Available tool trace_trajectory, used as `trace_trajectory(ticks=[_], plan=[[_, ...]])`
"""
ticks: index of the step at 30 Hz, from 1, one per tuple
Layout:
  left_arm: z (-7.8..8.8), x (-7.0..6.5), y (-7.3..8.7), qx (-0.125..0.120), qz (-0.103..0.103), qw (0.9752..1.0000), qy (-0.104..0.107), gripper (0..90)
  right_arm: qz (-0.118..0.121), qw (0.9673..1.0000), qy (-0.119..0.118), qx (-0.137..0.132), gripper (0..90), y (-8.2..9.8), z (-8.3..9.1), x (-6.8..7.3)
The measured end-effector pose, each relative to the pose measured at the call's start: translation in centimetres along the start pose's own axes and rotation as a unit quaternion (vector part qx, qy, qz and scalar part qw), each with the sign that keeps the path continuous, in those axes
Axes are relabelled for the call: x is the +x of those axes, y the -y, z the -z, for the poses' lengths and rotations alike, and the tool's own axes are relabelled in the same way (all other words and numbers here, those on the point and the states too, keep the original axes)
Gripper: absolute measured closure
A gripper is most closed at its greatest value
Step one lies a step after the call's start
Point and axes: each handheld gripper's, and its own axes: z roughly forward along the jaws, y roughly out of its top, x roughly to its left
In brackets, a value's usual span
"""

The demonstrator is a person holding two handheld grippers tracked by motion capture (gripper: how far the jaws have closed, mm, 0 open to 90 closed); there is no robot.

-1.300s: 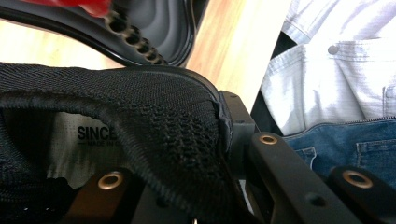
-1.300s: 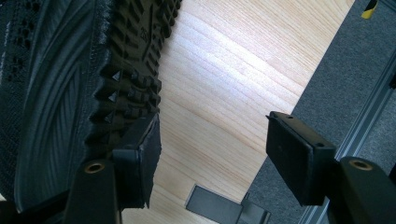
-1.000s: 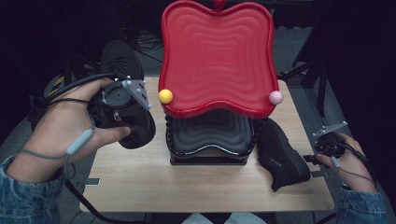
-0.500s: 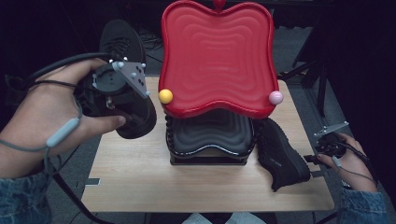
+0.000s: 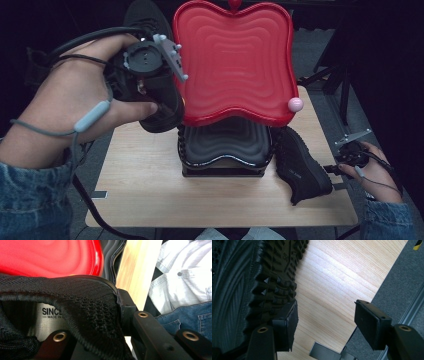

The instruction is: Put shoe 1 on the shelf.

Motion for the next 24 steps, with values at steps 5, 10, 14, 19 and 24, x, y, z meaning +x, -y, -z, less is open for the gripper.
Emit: trace_trajectory(ticks=[5,10,14,19,24], plan=[[0.0,0.0,-1.7,-0.013,-0.020,0.9997,-0.001,84.7,0.000,1.0000,0.000,-0.003,36.4,0.1,0.1,-0.1],[-0.7,0.3,-3.5,-0.013,-0.034,0.9993,0.005,84.7,0.001,1.0000,0.000,-0.003,36.4,0.1,0.1,-0.1],[-1.3,0.8,-4.7,-0.021,-0.036,0.9991,0.002,84.4,0.005,1.0000,0.001,0.000,36.4,0.0,0.1,0.1],[-1.8,1.3,-5.7,-0.026,-0.045,0.9986,-0.001,84.2,0.015,0.9999,0.000,0.002,36.4,-0.4,-0.1,0.5],[-2.5,1.8,-6.8,-0.025,-0.055,0.9982,-0.002,84.1,0.022,0.9997,-0.004,0.005,36.6,-0.6,-0.4,0.9]])
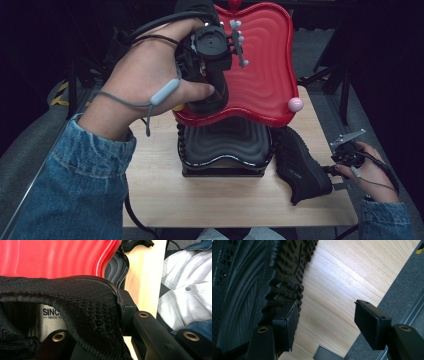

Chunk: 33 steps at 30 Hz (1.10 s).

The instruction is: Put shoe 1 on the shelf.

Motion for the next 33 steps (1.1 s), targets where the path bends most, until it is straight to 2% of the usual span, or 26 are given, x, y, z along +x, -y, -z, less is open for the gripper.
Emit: trace_trajectory(ticks=[3,4,5,12,21,24,25,28,33], plan=[[-0.4,0.2,-0.5,0.007,-0.002,0.9999,-0.011,84.0,0.002,1.0000,0.002,0.001,36.6,0.0,0.0,0.1],[-0.7,0.2,-0.8,0.013,-0.005,0.9996,-0.024,84.0,0.002,1.0000,0.001,-0.001,36.4,0.0,0.1,0.0],[-0.9,0.3,-0.9,0.015,-0.005,0.9995,-0.026,84.0,0.002,1.0000,0.000,-0.002,36.4,0.1,0.1,0.0],[-2.1,1.2,-1.3,0.012,-0.011,0.9998,-0.010,83.6,0.000,1.0000,0.004,-0.005,36.4,0.2,0.4,0.0],[-3.2,1.8,-1.9,0.019,-0.020,0.9995,-0.017,83.3,-0.007,1.0000,0.006,-0.003,36.4,0.5,0.5,-0.3],[-3.4,2.0,-2.1,0.022,-0.027,0.9992,-0.020,83.2,-0.009,0.9999,0.004,-0.001,36.4,0.7,0.4,-0.3],[-3.6,2.0,-2.3,0.019,-0.038,0.9989,-0.019,83.0,-0.010,0.9999,0.004,-0.001,36.3,0.8,0.4,-0.3],[-3.8,2.0,-2.4,0.022,-0.044,0.9986,-0.021,83.0,-0.010,0.9999,0.005,0.000,36.3,0.9,0.4,-0.3],[-4.3,2.2,-2.1,0.022,-0.045,0.9986,-0.017,83.1,-0.011,0.9999,0.004,0.001,36.2,1.0,0.4,-0.3]])
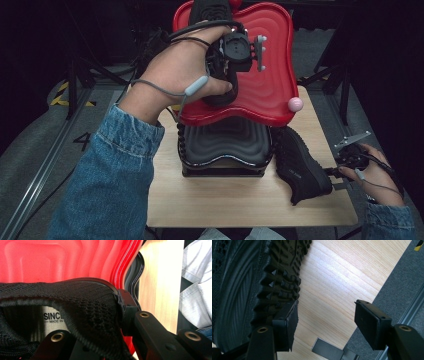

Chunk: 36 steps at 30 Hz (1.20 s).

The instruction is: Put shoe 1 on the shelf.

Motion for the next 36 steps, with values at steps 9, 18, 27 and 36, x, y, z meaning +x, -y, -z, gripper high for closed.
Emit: trace_trajectory(ticks=[9,18,27,36], plan=[[-0.9,0.1,0.6,-0.004,0.025,0.9996,0.015,83.3,0.001,1.0000,-0.001,0.004,36.2,-0.1,-0.2,0.1],[-1.1,-0.1,0.8,0.001,0.042,0.9988,0.025,79.9,0.004,1.0000,-0.002,0.002,36.0,-0.3,-0.2,0.3],[-0.5,-0.3,1.1,-0.010,0.097,0.9950,0.021,52.9,0.002,1.0000,-0.002,0.001,35.8,-0.3,-0.2,0.2],[1.2,-0.8,1.3,-0.030,0.097,0.9948,0.006,46.3,0.003,1.0000,-0.002,0.002,35.3,-0.4,-0.2,0.2]])
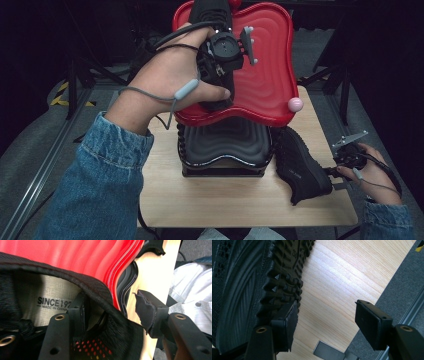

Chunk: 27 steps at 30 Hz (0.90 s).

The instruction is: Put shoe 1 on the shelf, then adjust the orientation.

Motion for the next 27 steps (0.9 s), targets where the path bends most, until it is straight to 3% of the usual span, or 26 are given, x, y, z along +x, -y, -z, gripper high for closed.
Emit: trace_trajectory(ticks=[4,6,16,27], plan=[[1.0,-0.2,0.2,-0.010,0.006,0.9999,-0.012,44.5,-0.001,1.0000,0.002,-0.003,35.2,0.0,0.1,-0.1],[1.5,-0.1,0.5,-0.026,0.006,0.9995,-0.015,41.9,-0.002,1.0000,0.001,-0.003,35.2,0.1,0.1,-0.1],[3.8,0.0,2.1,-0.070,0.011,0.9975,-0.008,39.1,-0.004,1.0000,0.004,-0.004,34.5,0.0,0.1,-0.4],[6.4,-1.0,5.7,-0.071,0.027,0.9968,-0.025,35.3,-0.004,0.9999,0.005,-0.015,34.3,-0.5,0.6,-0.8]])
